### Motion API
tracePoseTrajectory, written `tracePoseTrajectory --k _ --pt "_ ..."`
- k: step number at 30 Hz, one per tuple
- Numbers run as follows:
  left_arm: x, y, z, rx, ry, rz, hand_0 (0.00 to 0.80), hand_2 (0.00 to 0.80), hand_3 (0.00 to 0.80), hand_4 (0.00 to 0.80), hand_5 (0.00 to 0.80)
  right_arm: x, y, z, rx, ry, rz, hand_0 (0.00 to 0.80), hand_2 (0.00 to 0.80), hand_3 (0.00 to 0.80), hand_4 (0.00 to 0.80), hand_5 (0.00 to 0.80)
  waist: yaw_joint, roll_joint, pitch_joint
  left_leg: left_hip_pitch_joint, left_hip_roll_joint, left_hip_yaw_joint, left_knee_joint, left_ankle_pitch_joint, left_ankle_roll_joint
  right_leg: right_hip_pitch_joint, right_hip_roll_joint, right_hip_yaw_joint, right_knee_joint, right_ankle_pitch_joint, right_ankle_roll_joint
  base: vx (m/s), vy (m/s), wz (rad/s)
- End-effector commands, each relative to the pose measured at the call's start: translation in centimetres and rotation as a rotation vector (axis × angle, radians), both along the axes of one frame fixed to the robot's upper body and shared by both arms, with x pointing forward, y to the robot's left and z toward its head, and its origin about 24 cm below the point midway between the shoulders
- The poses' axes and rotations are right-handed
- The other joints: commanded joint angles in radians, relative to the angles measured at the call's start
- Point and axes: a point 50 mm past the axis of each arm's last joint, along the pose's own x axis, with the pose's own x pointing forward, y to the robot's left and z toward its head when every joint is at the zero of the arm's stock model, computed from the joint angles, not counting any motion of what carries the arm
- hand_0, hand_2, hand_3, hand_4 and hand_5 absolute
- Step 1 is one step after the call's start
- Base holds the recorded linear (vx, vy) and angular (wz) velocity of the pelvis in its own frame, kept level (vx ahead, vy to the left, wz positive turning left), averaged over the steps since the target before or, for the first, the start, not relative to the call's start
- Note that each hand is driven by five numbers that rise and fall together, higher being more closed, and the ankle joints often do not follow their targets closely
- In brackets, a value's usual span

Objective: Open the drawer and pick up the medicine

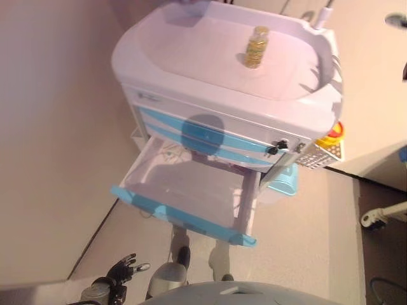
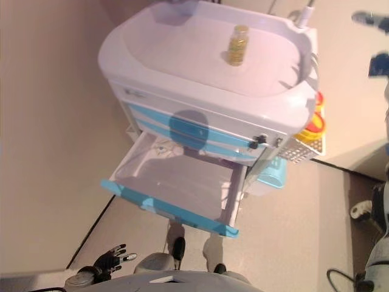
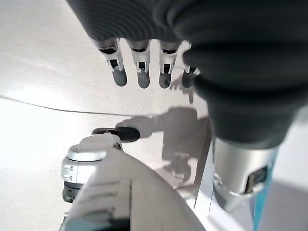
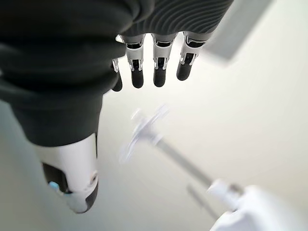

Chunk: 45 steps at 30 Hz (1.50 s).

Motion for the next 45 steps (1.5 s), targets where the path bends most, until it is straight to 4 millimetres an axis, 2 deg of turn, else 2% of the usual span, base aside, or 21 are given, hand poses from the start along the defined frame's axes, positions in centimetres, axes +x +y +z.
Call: tracePoseTrajectory --k 1,2,4,5,7,9,12,15,18,20,25,29,33,36,39,40,41,42,45 --pt "-0.8 -1.3 -0.7 -0.028 0.044 -0.091 0.000 0.000 0.000 0.000 0.000 -1.6 0.2 -4.7 0.081 -0.014 0.008 0.000 0.000 0.000 0.000 0.000 -0.038 0.022 -0.047 0.044 -0.039 0.002 0.040 -0.200 0.011 -0.092 -0.016 0.019 0.052 0.047 0.059 -0.033 0.006 -0.34" --pt "-0.4 -1.5 -0.7 -0.042 0.030 -0.075 0.000 0.000 0.000 0.000 0.000 -2.5 0.7 -9.2 0.132 0.060 0.009 0.000 0.000 0.000 0.000 0.000 -0.059 0.029 -0.042 0.046 -0.038 0.011 0.039 -0.203 0.013 -0.098 -0.015 0.031 0.054 0.047 0.059 -0.035 -0.005 -0.29" --pt "0.0 -1.9 -0.7 -0.054 0.017 -0.063 0.000 0.000 0.000 0.000 0.000 -4.6 0.8 -15.7 0.241 0.220 -0.025 0.000 0.000 0.000 0.000 0.000 -0.085 0.033 -0.036 0.048 -0.036 0.027 0.038 -0.206 0.015 -0.106 -0.014 0.047 0.057 0.047 0.060 -0.029 -0.020 -0.27" --pt "0.1 -2.0 -0.7 -0.057 0.016 -0.065 0.000 0.000 0.000 0.000 0.000 -5.2 0.8 -17.4 0.257 0.289 -0.036 0.000 0.000 0.000 0.000 0.000 -0.091 0.033 -0.034 0.050 -0.036 0.031 0.039 -0.208 0.016 -0.108 -0.014 0.050 0.058 0.047 0.061 -0.015 -0.041 -0.30" --pt "0.3 -2.6 -0.8 -0.064 0.014 -0.073 0.000 0.000 0.000 0.000 0.000 -8.7 1.8 -24.6 0.334 0.514 -0.069 0.000 0.000 0.000 0.000 0.000 -0.119 0.036 -0.026 0.055 -0.031 0.045 0.033 -0.206 0.016 -0.108 -0.011 0.059 0.055 0.052 0.061 -0.006 -0.069 -0.29" --pt "0.1 -2.7 -0.9 -0.061 0.025 -0.097 0.000 0.000 0.000 0.000 0.000 -12.2 3.1 -30.1 0.399 0.723 -0.090 0.000 0.000 0.000 0.000 0.000 -0.137 0.039 -0.022 0.058 -0.026 0.054 0.029 -0.204 0.014 -0.110 -0.009 0.063 0.055 0.054 0.062 0.016 -0.079 -0.19" --pt "-0.1 -2.8 -1.0 -0.055 0.034 -0.127 0.000 0.000 0.000 0.000 0.000 -16.9 5.9 -35.8 0.411 1.007 -0.051 0.000 0.000 0.000 0.000 0.000 -0.155 0.046 -0.015 0.061 -0.025 0.059 0.027 -0.202 0.014 -0.113 -0.004 0.066 0.057 0.053 0.059 0.072 -0.064 -0.17" --pt "0.2 -2.8 -1.0 -0.021 0.024 -0.165 0.000 0.000 0.000 0.000 0.000 -20.4 8.4 -38.9 0.378 1.241 0.017 0.000 0.000 0.000 0.000 0.000 -0.170 0.057 -0.001 0.056 -0.025 0.062 0.032 -0.201 0.017 -0.124 -0.004 0.060 0.071 0.048 0.056 0.077 -0.024 -0.17" --pt "1.3 -2.9 -0.8 0.018 -0.012 -0.198 0.000 0.000 0.000 0.000 0.000 -22.1 9.2 -40.2 0.351 1.371 0.011 0.000 0.000 0.000 0.000 0.000 -0.188 0.074 0.021 0.028 -0.023 0.068 0.058 -0.204 0.025 -0.162 -0.005 0.061 0.110 0.035 0.047 0.023 0.035 -0.26" --pt "2.8 -3.0 -0.4 0.042 -0.057 -0.218 0.000 0.000 0.000 0.000 0.000 -21.9 9.1 -40.2 0.306 1.399 0.023 0.000 0.000 0.000 0.000 0.000 -0.202 0.085 0.047 -0.009 -0.023 0.074 0.097 -0.209 0.032 -0.207 -0.005 0.069 0.152 0.025 0.037 -0.051 0.089 -0.27" --pt "8.7 -2.7 2.1 0.176 -0.245 -0.284 0.000 0.000 0.000 0.000 0.000 -17.8 8.8 -38.1 0.055 1.320 0.162 0.000 0.000 0.000 0.000 0.000 -0.243 0.086 0.165 -0.155 -0.031 0.105 0.285 -0.243 0.042 -0.330 -0.010 0.098 0.284 -0.006 0.011 -0.107 0.121 -0.24" --pt "12.8 -1.4 4.8 0.280 -0.363 -0.278 0.000 0.000 0.000 0.000 0.000 -15.5 8.0 -36.3 -0.062 1.255 0.203 0.000 0.000 0.000 0.000 0.000 -0.259 0.074 0.207 -0.255 -0.033 0.128 0.420 -0.283 0.055 -0.425 -0.016 0.114 0.377 -0.023 -0.004 -0.020 0.111 -0.15" --pt "17.0 1.1 8.7 0.400 -0.477 -0.209 0.000 0.000 0.000 0.000 0.000 -13.5 7.8 -34.5 -0.090 1.173 0.227 0.000 0.000 0.000 0.000 0.000 -0.280 0.055 0.231 -0.372 -0.028 0.152 0.550 -0.317 0.063 -0.541 -0.010 0.134 0.475 -0.042 -0.019 -0.036 0.100 -0.14" --pt "19.5 3.6 12.3 0.506 -0.559 -0.145 0.000 0.000 0.000 0.000 0.000 -12.9 7.7 -33.6 -0.143 1.145 0.251 0.000 0.000 0.000 0.000 0.000 -0.300 0.043 0.233 -0.438 -0.022 0.160 0.629 -0.341 0.069 -0.605 -0.002 0.150 0.531 -0.053 -0.030 -0.002 0.093 -0.09" --pt "21.8 6.3 16.9 0.595 -0.650 -0.087 0.000 0.000 0.000 0.000 0.000 -13.0 7.3 -33.1 -0.183 1.144 0.262 0.000 0.000 0.000 0.000 0.000 -0.322 0.032 0.228 -0.489 -0.012 0.166 0.691 -0.355 0.074 -0.650 0.007 0.166 0.574 -0.060 -0.040 0.064 0.078 -0.12" --pt "22.4 7.1 18.4 0.615 -0.681 -0.057 0.000 0.000 0.000 0.000 0.000 -13.3 7.0 -33.0 -0.190 1.148 0.259 0.000 0.000 0.000 0.000 0.000 -0.329 0.035 0.230 -0.490 -0.009 0.157 0.714 -0.386 0.069 -0.652 0.014 0.174 0.601 -0.089 -0.036 0.128 0.070 -0.11" --pt "22.9 7.5 19.5 0.627 -0.711 -0.030 0.000 0.000 0.000 0.000 0.000 -13.5 6.9 -33.0 -0.189 1.150 0.256 0.000 0.000 0.000 0.000 0.000 -0.332 0.033 0.229 -0.494 -0.008 0.157 0.720 -0.388 0.070 -0.657 0.016 0.177 0.605 -0.090 -0.037 0.071 0.053 -0.04" --pt "23.6 8.6 22.0 0.646 -0.776 0.039 0.000 0.000 0.000 0.000 0.000 -13.9 6.6 -33.0 -0.188 1.155 0.251 0.000 0.000 0.000 0.000 0.000 -0.342 0.026 0.223 -0.513 -0.007 0.165 0.723 -0.362 0.076 -0.672 0.015 0.183 0.596 -0.062 -0.044 0.009 0.034 -0.01" --pt "24.7 9.9 26.3 0.630 -0.929 0.190 0.000 0.000 0.000 0.000 0.000 -14.9 6.3 -33.4 -0.191 1.165 0.242 0.000 0.000 0.000 0.000 0.000 -0.354 0.022 0.220 -0.525 -0.011 0.157 0.738 -0.366 0.077 -0.683 0.025 0.201 0.604 -0.061 -0.045 0.036 0.028 -0.05"
